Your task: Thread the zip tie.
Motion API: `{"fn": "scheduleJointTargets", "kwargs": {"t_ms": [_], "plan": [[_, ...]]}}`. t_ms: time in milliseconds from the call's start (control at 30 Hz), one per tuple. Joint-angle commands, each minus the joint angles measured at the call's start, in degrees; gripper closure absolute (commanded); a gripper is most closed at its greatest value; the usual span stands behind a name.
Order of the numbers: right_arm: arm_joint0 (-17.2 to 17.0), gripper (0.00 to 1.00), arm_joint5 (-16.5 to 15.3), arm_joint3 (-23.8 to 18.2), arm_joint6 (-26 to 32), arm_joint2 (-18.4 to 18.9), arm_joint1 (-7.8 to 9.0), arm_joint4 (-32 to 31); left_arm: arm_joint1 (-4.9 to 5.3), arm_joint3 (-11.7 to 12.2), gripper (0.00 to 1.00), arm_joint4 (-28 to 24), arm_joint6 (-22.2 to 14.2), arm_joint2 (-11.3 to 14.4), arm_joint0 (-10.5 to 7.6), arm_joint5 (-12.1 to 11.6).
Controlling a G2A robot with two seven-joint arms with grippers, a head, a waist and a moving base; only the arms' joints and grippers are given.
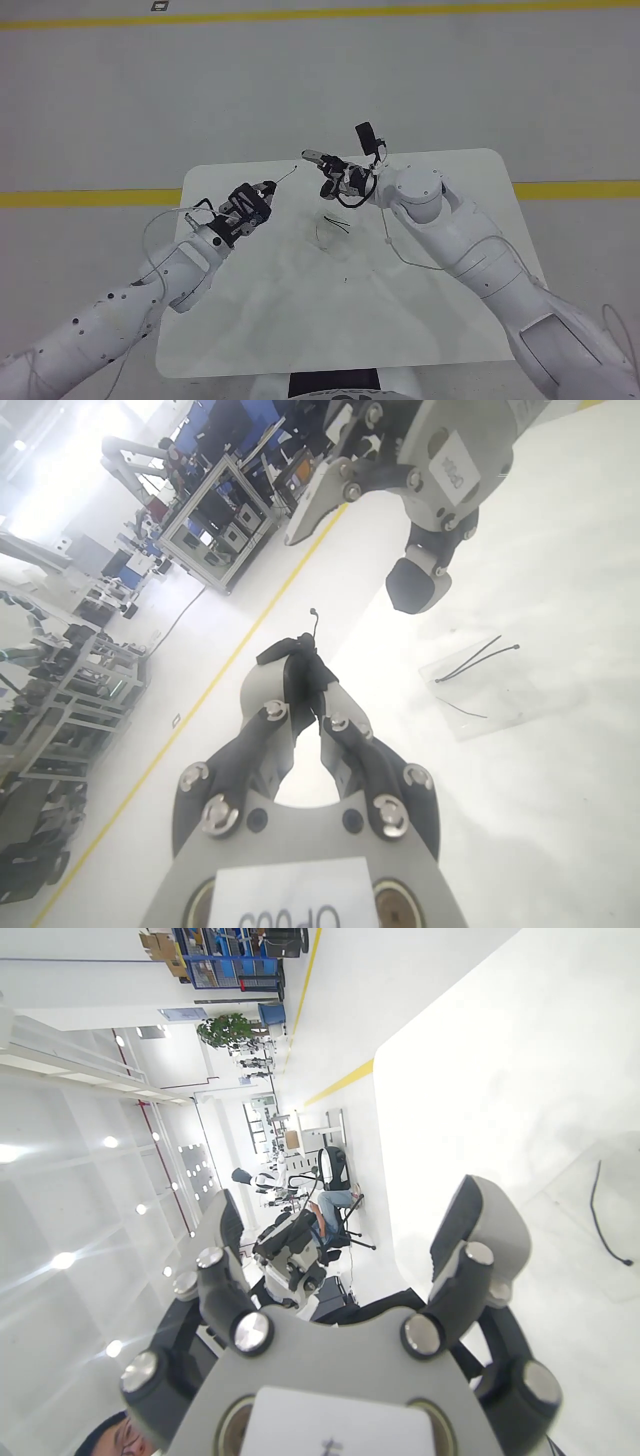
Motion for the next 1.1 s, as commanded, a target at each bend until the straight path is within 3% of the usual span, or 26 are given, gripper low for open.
{"fn": "scheduleJointTargets", "kwargs": {"t_ms": [0,100,433,600,867,1000,1033,1067], "plan": [[0.0,0.0,0.0,0.0,0.0,0.0,-0.01,0.0,0.43,-0.4,1.0,-2.2,1.1,-2.0,1.49,0.1],[0.0,0.0,0.0,0.0,0.0,0.0,-0.01,0.0,0.88,-0.8,1.0,-5.1,3.5,-4.2,3.23,-0.9],[0.0,0.0,0.0,0.0,0.0,0.0,-0.01,0.0,0.88,-0.8,1.0,-5.1,3.5,-4.2,3.23,-0.9],[0.0,0.0,0.0,0.0,0.0,0.0,-0.01,0.0,0.31,2.4,1.0,-10.5,3.8,-6.3,1.89,-4.2],[0.0,0.0,0.0,0.0,0.0,0.0,-0.01,0.0,0.72,8.9,1.0,-23.1,4.1,-12.8,1.69,-15.2],[0.0,0.0,0.0,0.0,0.0,0.0,-0.01,0.0,1.2,12.6,1.0,-29.7,5.1,-15.9,2.58,-24.5],[0.0,0.0,0.0,0.0,0.0,0.0,-0.01,0.0,1.37,13.1,1.0,-31.7,5.6,-16.6,3.05,-28.0],[0.0,0.0,0.0,0.0,0.0,0.0,-0.01,0.0,1.55,13.7,1.0,-31.5,6.0,-17.3,3.28,-28.0]]}}
